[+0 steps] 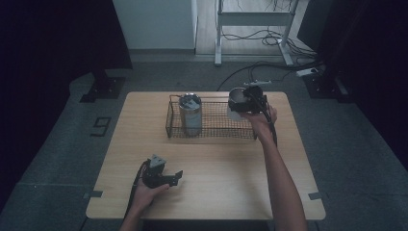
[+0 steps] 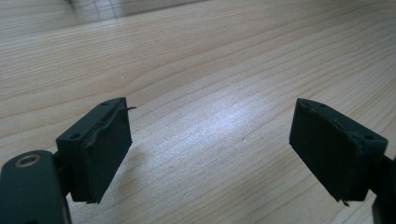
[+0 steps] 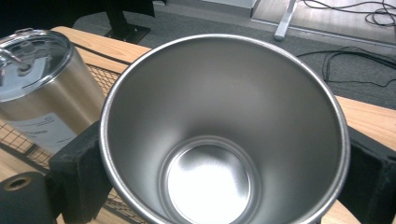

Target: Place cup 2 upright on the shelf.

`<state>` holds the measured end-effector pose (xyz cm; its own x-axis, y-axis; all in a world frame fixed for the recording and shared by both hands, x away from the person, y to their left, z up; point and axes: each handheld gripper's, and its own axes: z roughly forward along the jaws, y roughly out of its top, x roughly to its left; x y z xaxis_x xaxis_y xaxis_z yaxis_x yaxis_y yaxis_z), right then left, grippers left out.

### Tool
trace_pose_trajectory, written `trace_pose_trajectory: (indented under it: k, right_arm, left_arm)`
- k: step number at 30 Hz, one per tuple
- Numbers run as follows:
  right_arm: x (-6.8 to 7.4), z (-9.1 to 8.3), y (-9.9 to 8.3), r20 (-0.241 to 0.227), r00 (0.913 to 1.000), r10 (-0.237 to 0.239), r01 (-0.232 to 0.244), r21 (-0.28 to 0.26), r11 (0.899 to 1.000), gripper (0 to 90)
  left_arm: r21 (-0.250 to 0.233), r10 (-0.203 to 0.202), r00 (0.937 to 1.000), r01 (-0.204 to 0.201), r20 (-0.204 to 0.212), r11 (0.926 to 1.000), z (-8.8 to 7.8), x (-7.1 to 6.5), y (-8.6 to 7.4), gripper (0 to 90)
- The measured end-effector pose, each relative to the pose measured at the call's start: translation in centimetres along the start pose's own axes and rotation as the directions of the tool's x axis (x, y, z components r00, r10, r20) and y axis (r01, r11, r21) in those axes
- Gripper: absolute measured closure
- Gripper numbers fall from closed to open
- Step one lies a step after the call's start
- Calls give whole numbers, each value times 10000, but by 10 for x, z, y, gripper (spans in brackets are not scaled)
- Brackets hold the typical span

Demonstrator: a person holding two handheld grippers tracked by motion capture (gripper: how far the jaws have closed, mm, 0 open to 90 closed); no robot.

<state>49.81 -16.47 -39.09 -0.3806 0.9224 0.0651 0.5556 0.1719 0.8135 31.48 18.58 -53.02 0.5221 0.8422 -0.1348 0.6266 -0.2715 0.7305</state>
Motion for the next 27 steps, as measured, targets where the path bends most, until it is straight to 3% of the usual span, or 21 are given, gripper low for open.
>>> trace_pose_trajectory:
  k: [18, 27]
  right_arm:
    - [3, 22, 14, -29, 9996, -268, 268, 194, 9995, 69]
    - [-1, 33, 10, 40, 9998, -197, 195, 370, 9991, 69]
  left_arm:
    - [-93, -107, 9999, 107, -8, 9999, -3, 3, 0, 132]
    - [2, -61, 10000, 61, -15, 10000, -1, 2, -1, 133]
